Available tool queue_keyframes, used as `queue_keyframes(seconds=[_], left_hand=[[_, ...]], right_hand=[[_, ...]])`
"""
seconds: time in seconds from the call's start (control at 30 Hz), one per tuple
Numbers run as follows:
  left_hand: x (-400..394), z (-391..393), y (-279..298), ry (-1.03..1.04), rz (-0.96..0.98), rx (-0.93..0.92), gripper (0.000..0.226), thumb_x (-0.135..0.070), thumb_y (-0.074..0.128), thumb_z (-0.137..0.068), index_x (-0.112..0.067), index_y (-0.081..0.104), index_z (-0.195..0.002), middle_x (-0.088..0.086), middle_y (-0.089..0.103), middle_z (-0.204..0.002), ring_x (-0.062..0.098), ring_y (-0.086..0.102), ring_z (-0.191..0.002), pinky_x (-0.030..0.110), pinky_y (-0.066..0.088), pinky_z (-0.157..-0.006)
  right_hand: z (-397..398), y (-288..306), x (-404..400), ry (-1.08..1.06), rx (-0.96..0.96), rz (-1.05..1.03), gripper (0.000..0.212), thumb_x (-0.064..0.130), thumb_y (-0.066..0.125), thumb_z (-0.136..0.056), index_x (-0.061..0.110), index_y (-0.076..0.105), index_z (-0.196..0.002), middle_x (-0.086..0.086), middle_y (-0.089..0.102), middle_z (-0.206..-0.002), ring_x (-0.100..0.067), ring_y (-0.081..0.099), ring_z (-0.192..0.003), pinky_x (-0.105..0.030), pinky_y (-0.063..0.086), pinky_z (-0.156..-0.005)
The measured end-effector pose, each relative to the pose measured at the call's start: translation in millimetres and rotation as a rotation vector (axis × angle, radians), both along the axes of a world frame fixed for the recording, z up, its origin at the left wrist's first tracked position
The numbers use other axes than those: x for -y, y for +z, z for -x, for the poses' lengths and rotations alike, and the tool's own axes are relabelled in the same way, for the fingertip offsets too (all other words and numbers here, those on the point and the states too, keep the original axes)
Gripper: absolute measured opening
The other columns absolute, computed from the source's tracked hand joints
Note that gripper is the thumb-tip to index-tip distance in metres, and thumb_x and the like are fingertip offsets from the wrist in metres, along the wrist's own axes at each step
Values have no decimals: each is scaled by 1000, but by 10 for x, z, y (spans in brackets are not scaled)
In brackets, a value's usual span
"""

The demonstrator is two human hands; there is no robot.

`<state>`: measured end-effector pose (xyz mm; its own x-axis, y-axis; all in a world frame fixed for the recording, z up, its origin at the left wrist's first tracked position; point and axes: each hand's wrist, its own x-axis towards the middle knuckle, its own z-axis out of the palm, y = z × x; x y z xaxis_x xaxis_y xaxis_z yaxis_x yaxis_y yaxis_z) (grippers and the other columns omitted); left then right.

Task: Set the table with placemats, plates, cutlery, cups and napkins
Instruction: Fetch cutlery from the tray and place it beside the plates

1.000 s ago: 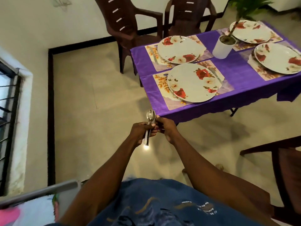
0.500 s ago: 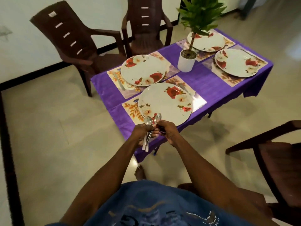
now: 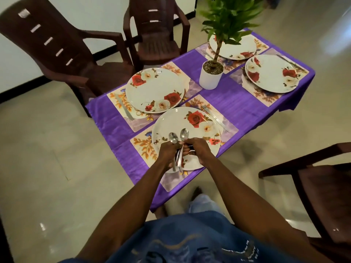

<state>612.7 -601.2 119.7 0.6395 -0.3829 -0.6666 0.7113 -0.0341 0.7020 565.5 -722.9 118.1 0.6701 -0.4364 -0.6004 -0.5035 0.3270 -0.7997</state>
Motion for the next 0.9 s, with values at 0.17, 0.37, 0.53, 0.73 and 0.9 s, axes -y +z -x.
queue_keyframes(seconds=[0.17, 0.37, 0.53, 0.73, 0.9], left_hand=[[403, -139, 32, 93, -9, 38, 9, 6, 60, -90, 11, 66, -86, 32, 69, -87, 31, 72, -66, 37, 62, -65], [1213, -316, 51, 312, -34, 75, 21, -3, 67, -87, 16, 67, -96, 33, 69, -91, 43, 71, -83, 50, 59, -80], [1888, -206, 159, 425, -126, 89, 12, -1, 69, -85, 7, 68, -77, 16, 70, -64, 27, 70, -58, 35, 59, -58], [2339, -96, 281, 635, -245, 117, 12, -5, 67, -85, 3, 71, -78, 12, 70, -65, 19, 65, -51, 31, 55, -55], [2240, -125, 163, 835, -177, 90, 17, -12, 72, -83, 5, 72, -80, 23, 72, -79, 33, 70, -68, 44, 58, -73]], right_hand=[[-333, -3, 370, 31, -8, 48, 5, -2, 57, -83, 2, 59, -80, -15, 53, -66, -22, 48, -53, -25, 44, -46], [-772, -93, 1146, 223, 6, 171, 20, 6, 58, -88, 8, 61, -68, -8, 61, -62, -18, 55, -53, -29, 46, -50], [-799, -14, 1838, 345, -23, -4, 8, -4, 55, -86, 3, 57, -82, -13, 51, -63, -19, 44, -48, -26, 39, -44], [-855, -29, 2386, 368, -89, 20, 15, 2, 50, -90, 3, 63, -81, -14, 67, -71, -18, 58, -48, -30, 46, -51], [-927, -56, 2598, 374, -103, 75, 18, 2, 47, -90, 7, 61, -79, -11, 65, -68, -19, 55, -51, -23, 38, -45]])
